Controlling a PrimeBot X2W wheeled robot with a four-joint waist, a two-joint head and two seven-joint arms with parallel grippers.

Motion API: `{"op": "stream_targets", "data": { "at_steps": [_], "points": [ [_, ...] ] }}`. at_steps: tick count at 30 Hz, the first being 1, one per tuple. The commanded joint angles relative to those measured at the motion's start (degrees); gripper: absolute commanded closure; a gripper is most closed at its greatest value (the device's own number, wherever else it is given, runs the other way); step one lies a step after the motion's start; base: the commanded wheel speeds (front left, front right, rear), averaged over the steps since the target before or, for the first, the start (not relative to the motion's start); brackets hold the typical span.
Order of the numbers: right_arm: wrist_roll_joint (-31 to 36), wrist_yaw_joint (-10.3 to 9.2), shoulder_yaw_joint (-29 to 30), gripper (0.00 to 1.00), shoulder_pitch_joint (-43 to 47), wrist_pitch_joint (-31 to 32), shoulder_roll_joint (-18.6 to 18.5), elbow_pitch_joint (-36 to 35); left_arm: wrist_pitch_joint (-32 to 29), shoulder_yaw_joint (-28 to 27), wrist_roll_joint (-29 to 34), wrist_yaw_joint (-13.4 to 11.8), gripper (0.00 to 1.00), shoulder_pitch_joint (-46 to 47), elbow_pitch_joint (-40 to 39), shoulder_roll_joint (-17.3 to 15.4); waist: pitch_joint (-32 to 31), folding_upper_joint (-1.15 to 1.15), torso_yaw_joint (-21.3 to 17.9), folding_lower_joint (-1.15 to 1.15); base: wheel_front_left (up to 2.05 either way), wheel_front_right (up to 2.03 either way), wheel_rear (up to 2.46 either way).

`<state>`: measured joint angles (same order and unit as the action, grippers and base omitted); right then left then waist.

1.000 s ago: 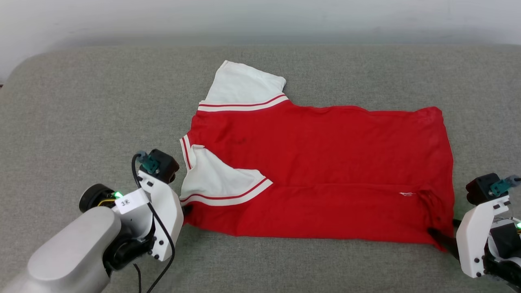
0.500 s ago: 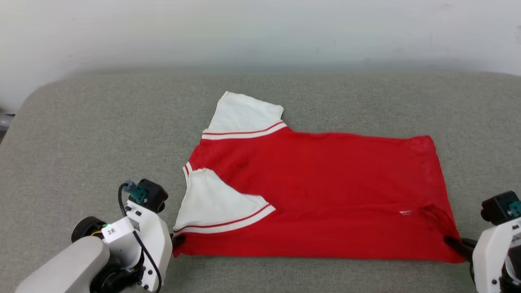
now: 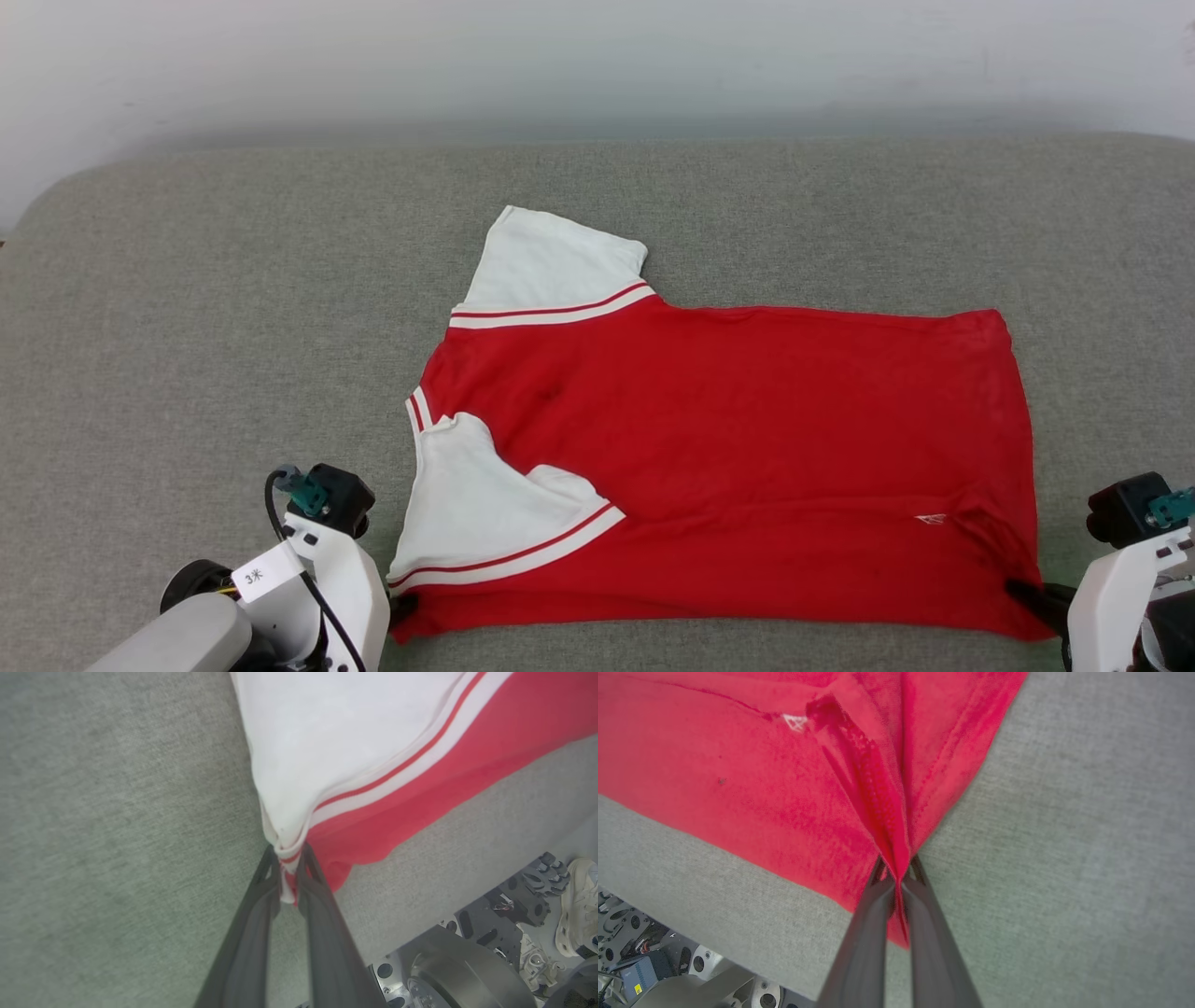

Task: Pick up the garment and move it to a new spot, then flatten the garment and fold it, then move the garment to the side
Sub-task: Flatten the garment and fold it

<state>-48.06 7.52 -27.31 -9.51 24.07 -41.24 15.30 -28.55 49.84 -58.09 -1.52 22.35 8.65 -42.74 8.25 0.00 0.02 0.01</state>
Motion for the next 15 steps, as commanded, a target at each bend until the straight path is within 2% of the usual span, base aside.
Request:
{"op": "stream_targets", "data": {
  "at_steps": [1,4,5,6,7,11,15],
  "points": [
    [0.2,-0.07,-0.2,1.00,-0.5,-0.2,0.4,0.4,0.1,0.2,0.0,0.1,1.00,-0.9,0.5,0.1,0.2,0.00,-0.1,-0.01,0.00,0.00,0.00],
    [0.5,-0.07,-0.2,1.00,-1.2,-1.5,2.1,2.2,1.1,0.2,0.5,0.1,1.00,-0.5,2.4,0.8,0.2,0.00,-0.1,-0.01,0.00,0.00,0.00],
    [0.6,-0.07,-0.1,0.72,-1.3,-2.1,2.4,2.6,1.5,0.1,0.6,0.1,0.71,-0.4,2.8,0.9,0.0,0.00,-0.1,-0.01,0.00,0.00,0.00],
    [0.8,-0.07,0.1,0.03,-1.4,-3.0,2.6,2.8,2.2,-0.1,0.8,0.1,0.00,-0.3,3.1,1.0,-0.4,0.00,-0.1,-0.01,0.00,0.00,0.00],
    [0.9,-0.07,0.4,0.00,-1.5,-3.9,2.7,2.9,2.7,-0.3,0.8,0.2,0.00,-0.2,3.2,1.1,-0.8,0.00,0.0,-0.01,0.00,0.00,0.00],
    [1.8,-0.06,2.2,0.00,-0.9,-8.1,2.2,1.6,3.5,-0.8,2.0,0.7,0.00,1.7,2.9,0.0,-2.4,0.00,0.2,-0.01,0.00,0.00,0.00],
    [2.9,-0.06,6.7,0.00,-0.1,-13.5,3.5,-2.0,5.3,-3.0,2.2,1.0,0.00,4.3,1.8,-0.9,-3.1,0.00,-0.1,-0.01,0.00,0.00,0.00]
  ]
}}
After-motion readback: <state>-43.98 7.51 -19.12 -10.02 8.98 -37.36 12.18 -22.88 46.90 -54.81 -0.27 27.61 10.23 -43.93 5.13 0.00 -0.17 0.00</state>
